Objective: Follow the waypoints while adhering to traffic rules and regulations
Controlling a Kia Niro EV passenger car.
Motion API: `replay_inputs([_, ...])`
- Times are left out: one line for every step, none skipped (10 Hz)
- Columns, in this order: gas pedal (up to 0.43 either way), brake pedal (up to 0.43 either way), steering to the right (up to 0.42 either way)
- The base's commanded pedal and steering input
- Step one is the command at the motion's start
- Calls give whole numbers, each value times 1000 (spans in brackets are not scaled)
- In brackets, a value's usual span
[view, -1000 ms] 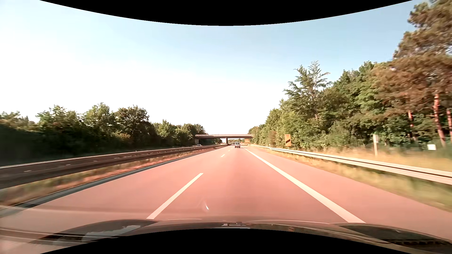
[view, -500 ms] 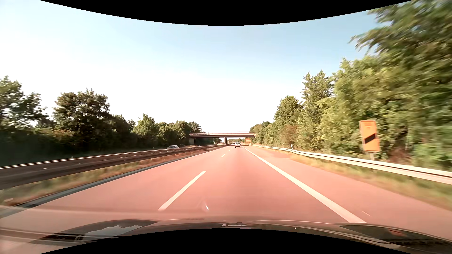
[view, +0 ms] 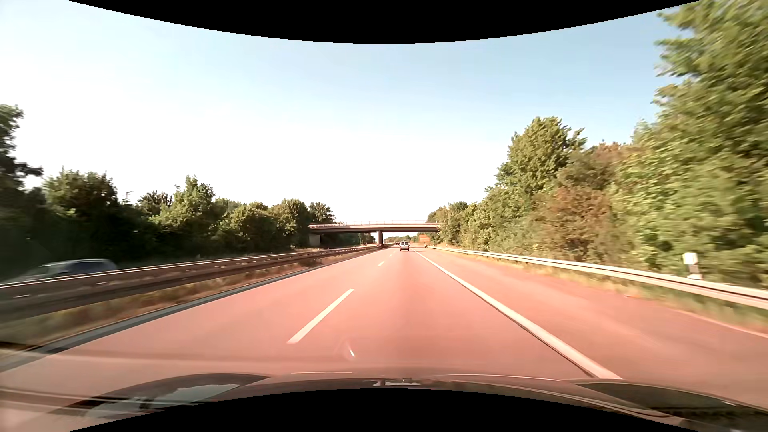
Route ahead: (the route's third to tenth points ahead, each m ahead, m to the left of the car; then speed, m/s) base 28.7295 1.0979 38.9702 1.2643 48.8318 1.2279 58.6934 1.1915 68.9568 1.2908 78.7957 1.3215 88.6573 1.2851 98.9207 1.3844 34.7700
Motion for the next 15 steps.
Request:
replay_inputs([378,6,0])
replay_inputs([378,6,0])
replay_inputs([370,6,0])
replay_inputs([370,6,-1])
replay_inputs([370,6,-1])
replay_inputs([358,6,-2])
replay_inputs([339,6,-2])
replay_inputs([319,6,-2])
replay_inputs([319,6,-3])
replay_inputs([311,6,-4])
replay_inputs([287,6,-3])
replay_inputs([287,6,-2])
replay_inputs([268,6,-3])
replay_inputs([260,6,-2])
replay_inputs([248,6,-2])
